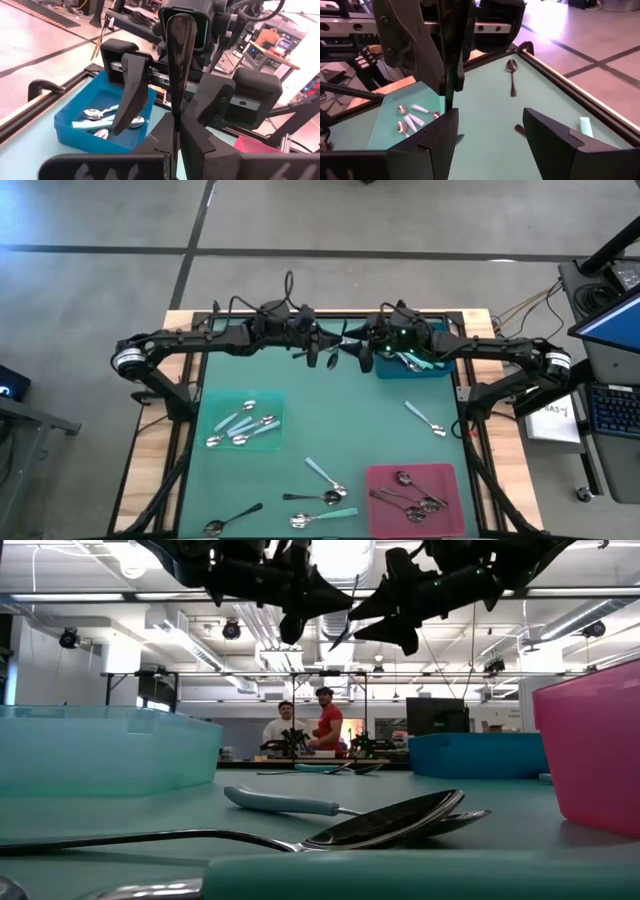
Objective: Sort silverware by color (type)
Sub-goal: Put the black spoon into the red bin, then put the blue spoon into the green bin
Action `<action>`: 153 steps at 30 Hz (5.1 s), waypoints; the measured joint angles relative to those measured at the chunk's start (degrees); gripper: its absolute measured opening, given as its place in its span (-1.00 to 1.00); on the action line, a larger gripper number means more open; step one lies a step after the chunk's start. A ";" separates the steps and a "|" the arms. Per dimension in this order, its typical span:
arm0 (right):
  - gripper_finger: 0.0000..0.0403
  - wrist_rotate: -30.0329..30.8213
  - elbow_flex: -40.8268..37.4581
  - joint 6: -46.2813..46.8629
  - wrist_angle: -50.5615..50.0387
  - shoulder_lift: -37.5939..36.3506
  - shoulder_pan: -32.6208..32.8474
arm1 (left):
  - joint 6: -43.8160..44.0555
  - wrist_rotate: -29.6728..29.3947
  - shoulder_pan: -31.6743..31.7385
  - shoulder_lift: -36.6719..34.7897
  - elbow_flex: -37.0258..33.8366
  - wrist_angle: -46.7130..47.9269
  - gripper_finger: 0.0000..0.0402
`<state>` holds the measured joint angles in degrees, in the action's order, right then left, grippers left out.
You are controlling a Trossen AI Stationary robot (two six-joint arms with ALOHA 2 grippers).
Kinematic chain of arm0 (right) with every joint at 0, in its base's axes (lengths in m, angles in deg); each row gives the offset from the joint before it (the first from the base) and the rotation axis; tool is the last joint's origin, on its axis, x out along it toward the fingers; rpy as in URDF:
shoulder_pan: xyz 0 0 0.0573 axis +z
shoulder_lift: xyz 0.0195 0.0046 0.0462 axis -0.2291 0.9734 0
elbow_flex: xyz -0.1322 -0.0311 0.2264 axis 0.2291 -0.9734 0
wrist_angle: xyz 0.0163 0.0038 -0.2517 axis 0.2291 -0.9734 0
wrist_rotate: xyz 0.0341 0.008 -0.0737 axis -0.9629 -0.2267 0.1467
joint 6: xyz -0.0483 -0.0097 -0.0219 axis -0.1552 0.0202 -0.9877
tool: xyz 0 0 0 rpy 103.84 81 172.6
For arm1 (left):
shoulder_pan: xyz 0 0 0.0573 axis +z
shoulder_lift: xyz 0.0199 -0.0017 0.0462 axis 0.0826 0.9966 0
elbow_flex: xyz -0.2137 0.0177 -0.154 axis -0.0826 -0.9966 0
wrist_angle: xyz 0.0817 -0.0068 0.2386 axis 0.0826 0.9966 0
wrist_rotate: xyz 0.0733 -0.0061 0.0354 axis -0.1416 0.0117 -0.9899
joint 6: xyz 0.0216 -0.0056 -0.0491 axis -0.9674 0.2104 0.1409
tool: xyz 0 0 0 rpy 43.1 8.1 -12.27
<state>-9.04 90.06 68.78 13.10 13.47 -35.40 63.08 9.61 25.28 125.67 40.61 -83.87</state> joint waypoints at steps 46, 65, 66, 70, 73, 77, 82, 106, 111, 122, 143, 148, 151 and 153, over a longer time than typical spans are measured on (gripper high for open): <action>-0.95 -1.88 -0.01 -3.45 4.17 0.02 0.52 | 1.53 -1.06 -0.71 2.58 -0.09 -7.61 -1.00; -0.96 -1.60 8.92 -1.66 -36.92 -7.17 1.25 | -6.34 -0.96 1.59 -1.58 -0.07 12.13 -0.67; -0.96 -2.05 9.58 -0.21 -40.69 -7.24 2.12 | -6.88 -1.00 1.70 -1.66 -0.07 14.46 -0.66; -0.96 -8.34 11.09 7.52 -49.14 -7.48 7.37 | -10.20 -1.32 1.99 -1.99 -0.07 22.14 -0.64; -0.96 -13.56 11.18 13.29 -50.96 -7.45 13.34 | -12.60 -1.48 2.41 -2.23 -0.07 26.00 -0.64; -0.96 -15.87 10.82 19.83 -52.01 -7.46 22.65 | -15.15 -1.56 3.45 -2.64 -0.07 30.07 -0.64; -0.96 -15.83 9.20 27.36 -52.02 -6.43 34.80 | -16.43 -1.65 5.55 -2.93 -0.07 32.98 -0.64; -0.59 -15.04 8.52 51.76 -49.91 5.49 55.65 | -13.75 -1.47 8.38 -7.62 -0.07 45.40 -0.64; -0.49 -14.58 8.52 48.93 -52.39 4.18 55.11 | -13.84 -1.28 7.69 -11.69 -0.07 57.17 -0.64; -0.51 -4.15 8.47 32.11 -66.90 0.53 46.78 | -11.55 -20.09 6.11 -16.59 -1.57 65.54 -0.64; -0.45 3.04 -5.69 24.07 -71.68 -0.02 21.82 | -15.32 -19.42 4.63 -11.58 -2.01 64.00 -0.64; -0.42 3.16 -8.46 21.42 -68.59 -0.02 17.54 | -16.85 -19.44 4.65 -11.58 -2.01 62.90 -0.64; -0.40 3.16 -10.59 20.19 -66.52 -0.02 15.28 | -17.03 -19.44 4.65 -11.58 -2.01 61.46 -0.64; -0.39 3.12 -12.05 19.90 -64.84 -0.02 14.10 | -17.53 -19.44 4.65 -11.58 -2.01 60.37 -0.64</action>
<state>-5.92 78.01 88.67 -51.74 13.44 -21.30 45.56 -9.83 29.93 114.08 38.59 -23.50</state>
